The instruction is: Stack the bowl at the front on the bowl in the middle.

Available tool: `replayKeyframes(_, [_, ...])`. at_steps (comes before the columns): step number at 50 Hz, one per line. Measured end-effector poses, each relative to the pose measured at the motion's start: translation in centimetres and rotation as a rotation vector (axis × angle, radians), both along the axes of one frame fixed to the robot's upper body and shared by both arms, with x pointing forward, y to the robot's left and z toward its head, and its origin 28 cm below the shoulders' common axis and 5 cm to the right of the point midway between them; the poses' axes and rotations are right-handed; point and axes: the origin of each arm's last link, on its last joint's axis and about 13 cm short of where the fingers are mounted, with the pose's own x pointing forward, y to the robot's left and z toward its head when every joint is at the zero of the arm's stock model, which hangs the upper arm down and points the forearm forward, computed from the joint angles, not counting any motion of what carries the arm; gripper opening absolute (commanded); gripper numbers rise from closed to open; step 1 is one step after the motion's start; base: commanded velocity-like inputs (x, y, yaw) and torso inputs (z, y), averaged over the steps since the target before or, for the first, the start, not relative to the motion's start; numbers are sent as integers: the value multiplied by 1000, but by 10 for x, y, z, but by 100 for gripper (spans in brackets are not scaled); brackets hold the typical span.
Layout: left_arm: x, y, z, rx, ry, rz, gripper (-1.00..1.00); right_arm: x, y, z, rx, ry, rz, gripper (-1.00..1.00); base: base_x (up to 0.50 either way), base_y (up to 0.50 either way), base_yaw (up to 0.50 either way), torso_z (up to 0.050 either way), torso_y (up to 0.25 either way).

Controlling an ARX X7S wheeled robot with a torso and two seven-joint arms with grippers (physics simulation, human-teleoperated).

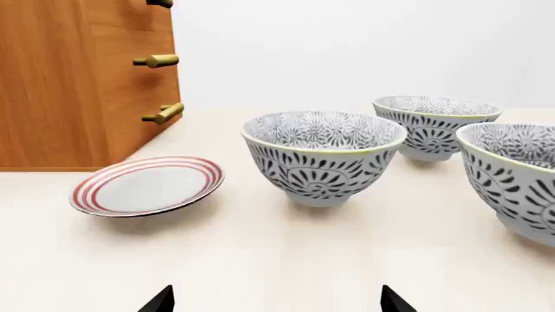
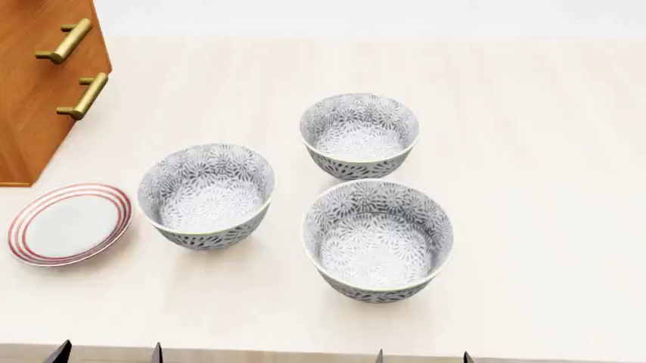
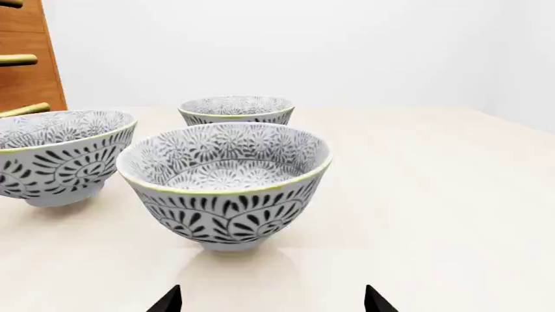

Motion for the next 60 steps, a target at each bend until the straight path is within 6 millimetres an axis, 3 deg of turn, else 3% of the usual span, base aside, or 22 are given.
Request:
replayKeyframes(6, [-2,1,-1,-4,-4,10,100,0,0,-1,5,5,3,100,0,0,0,0,0])
replayKeyframes(20, [-35,2,-3,-40,16,51,100,-10,0,-1,3,-4,2,100,0,0,0,0,0])
replayKeyframes(28, [-43,-1,3,-30,26,29,100,-12,2,8,-7,-26,-8,100,0,0,0,0,0])
replayKeyframes(32, [-36,0,18,-23,35,23,100,-10,1,25,-5,-39,-13,100,0,0,0,0,0])
replayKeyframes(48, [0,1,113,-11,-22,-1,100,12,0,123,-13,-126,-11,100,0,0,0,0,0])
replayKeyframes(60, [1,0,158,4,-79,-8,100,14,1,162,-31,-176,-5,100,0,0,0,0,0])
